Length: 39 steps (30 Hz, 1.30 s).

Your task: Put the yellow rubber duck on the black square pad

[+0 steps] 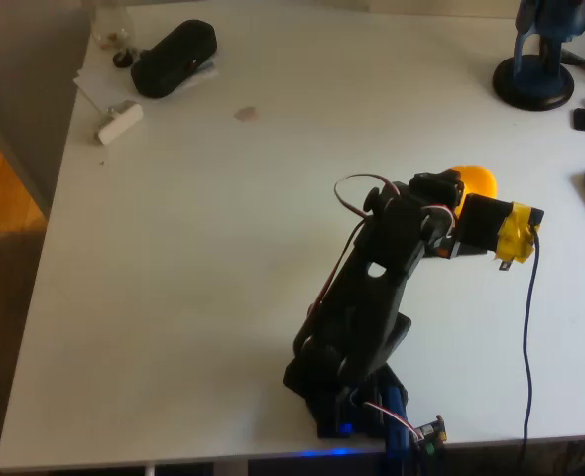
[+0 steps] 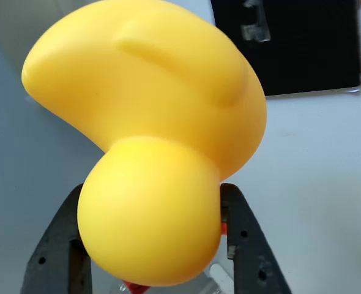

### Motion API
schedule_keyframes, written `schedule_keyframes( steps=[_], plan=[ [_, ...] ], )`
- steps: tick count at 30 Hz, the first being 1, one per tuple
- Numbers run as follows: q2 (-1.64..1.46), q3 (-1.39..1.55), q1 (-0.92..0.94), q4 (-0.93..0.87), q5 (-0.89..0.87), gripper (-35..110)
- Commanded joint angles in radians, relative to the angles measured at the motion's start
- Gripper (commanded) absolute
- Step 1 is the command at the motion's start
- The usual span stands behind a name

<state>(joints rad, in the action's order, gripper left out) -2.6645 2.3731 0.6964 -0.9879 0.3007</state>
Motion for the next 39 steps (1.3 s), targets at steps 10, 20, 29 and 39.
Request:
schedule_keyframes(
  steps=[10, 20, 29, 39],
  plan=[
    [0.265, -0.138, -0.015, 0.175, 0.011, 16],
    [0.500, -0.247, -0.017, 0.175, -0.040, 16],
    [0.584, -0.293, -0.126, 0.175, -0.101, 16],
    [0.704, -0.290, -0.132, 0.175, -0.103, 16]
  ],
)
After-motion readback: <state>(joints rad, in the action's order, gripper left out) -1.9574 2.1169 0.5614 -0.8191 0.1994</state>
